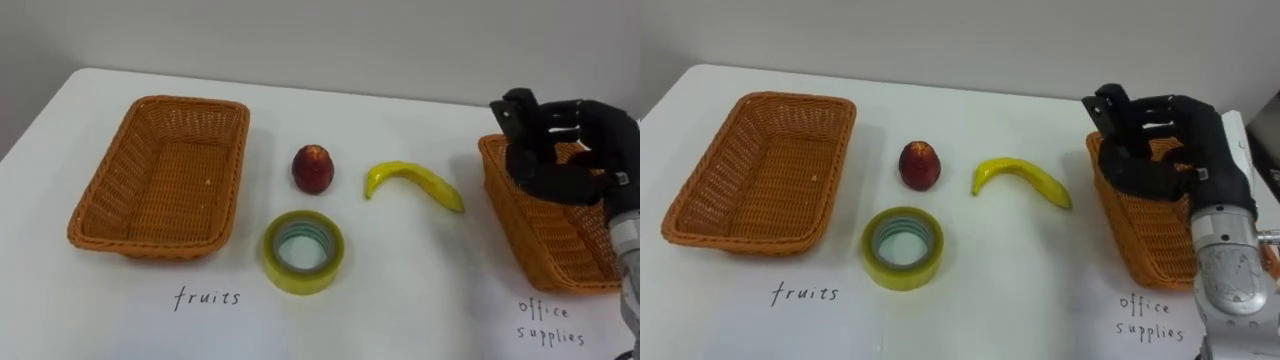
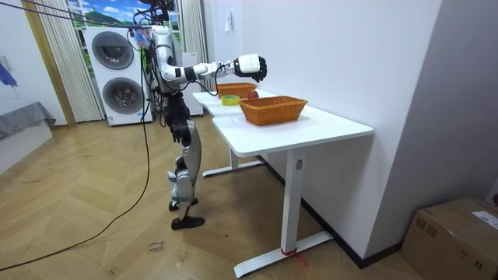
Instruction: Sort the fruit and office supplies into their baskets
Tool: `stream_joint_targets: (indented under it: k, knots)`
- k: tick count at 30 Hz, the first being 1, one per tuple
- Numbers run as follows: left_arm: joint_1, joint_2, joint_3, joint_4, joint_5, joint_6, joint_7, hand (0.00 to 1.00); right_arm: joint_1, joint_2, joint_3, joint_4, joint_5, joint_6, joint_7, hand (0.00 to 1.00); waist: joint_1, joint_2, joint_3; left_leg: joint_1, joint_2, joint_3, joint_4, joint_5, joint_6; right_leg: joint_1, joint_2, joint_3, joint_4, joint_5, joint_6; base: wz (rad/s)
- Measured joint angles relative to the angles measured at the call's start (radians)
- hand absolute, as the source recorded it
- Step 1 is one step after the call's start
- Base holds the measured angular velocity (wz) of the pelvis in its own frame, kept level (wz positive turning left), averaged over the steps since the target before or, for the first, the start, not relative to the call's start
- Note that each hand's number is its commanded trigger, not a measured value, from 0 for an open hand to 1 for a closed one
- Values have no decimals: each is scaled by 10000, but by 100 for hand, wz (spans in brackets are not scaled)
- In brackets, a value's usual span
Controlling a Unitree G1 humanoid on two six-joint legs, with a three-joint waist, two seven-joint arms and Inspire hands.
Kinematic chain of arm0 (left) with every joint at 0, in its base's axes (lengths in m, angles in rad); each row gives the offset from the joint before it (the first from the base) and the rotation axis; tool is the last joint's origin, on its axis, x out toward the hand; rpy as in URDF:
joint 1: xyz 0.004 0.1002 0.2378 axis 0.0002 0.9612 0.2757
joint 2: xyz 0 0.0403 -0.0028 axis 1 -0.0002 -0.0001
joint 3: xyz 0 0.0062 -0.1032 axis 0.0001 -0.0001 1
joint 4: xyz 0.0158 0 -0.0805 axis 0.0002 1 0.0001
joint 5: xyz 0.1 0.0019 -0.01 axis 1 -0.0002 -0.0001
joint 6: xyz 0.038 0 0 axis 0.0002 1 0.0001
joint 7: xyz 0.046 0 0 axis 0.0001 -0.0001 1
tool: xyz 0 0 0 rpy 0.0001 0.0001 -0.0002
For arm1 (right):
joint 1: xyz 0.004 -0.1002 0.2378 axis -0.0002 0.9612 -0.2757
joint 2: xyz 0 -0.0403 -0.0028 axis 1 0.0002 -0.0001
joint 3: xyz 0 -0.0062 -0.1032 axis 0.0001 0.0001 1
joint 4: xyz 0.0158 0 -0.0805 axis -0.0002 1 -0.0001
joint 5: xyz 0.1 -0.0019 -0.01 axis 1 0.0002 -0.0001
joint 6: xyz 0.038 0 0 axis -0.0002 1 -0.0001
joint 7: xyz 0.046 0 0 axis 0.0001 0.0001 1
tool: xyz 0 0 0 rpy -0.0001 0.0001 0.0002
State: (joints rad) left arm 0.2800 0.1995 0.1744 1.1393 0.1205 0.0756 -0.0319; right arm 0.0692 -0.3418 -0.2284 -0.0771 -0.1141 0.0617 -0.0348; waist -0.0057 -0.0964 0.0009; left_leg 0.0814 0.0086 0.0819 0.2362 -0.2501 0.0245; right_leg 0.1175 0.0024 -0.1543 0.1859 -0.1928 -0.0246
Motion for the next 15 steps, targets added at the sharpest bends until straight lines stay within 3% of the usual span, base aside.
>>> stream_joint_targets:
  k: [11,15]
  knots:
    - [65,-7,-1,0,-1,58,1,0,0,-91,-9,278,-5,0,-187,100,-51,28,0,29,12,22,3,0,2,1,-6,89,2,0,0,-1]
    - [114,-47,0,0,-1,59,0,0,-1,-91,-79,336,-12,0,-180,100,-155,93,-38,29,5,23,-4,0,3,5,-10,86,2,0,0,0]
